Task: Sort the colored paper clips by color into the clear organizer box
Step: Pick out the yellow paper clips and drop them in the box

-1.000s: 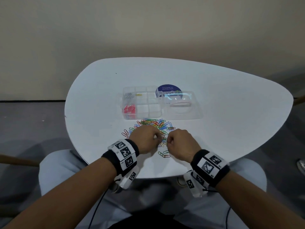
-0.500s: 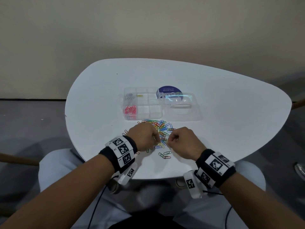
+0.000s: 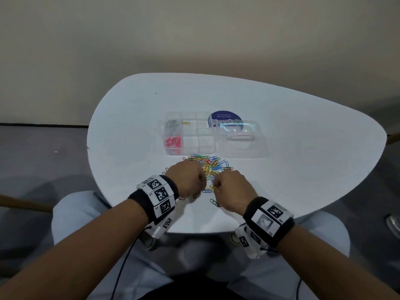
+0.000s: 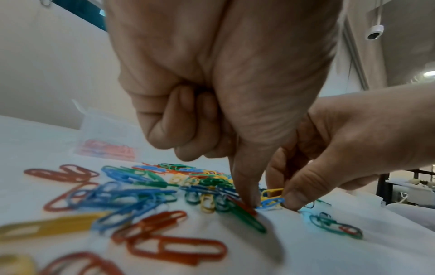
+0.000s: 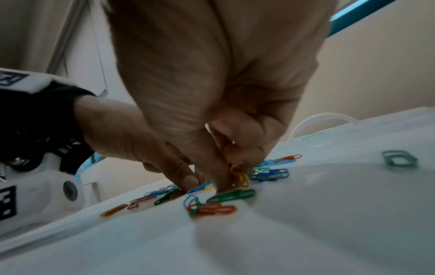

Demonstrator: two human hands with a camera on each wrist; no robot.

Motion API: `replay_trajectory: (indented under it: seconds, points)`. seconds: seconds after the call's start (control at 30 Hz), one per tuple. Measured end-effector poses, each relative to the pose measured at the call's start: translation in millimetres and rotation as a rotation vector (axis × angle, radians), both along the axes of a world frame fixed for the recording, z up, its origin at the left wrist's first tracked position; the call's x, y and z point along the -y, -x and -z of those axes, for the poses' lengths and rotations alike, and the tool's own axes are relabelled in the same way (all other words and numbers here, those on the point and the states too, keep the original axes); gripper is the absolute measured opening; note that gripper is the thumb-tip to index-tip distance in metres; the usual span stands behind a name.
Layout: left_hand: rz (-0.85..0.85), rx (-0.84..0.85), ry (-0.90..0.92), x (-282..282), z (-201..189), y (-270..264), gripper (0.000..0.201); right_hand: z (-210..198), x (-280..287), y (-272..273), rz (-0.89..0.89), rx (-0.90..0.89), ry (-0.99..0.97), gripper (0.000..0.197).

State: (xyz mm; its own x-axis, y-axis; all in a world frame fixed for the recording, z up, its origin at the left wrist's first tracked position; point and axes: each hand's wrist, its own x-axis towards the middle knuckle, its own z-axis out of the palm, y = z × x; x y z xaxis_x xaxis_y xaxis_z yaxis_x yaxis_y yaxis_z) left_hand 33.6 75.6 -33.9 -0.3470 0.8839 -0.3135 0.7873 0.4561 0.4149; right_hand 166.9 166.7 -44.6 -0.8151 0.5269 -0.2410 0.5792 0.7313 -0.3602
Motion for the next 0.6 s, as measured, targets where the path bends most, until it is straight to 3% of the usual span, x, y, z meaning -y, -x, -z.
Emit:
replay_trajectory:
  seconds: [0.2, 0.43, 0.6]
  points:
    - [0.070, 0.026, -0.035, 2, 1, -2, 0.012, -4, 0, 4, -0.014, 0.054, 0.025, 0.012]
    - [0.079, 0.018, 0.073, -5, 1, -6, 0.006, -6, -6, 12, -0.008, 0.157, 0.131, 0.005]
    - [0.109, -0.028, 0.120, -5, 2, -5, 0.008, -6, -6, 11, 0.016, 0.156, 0.153, 0.018]
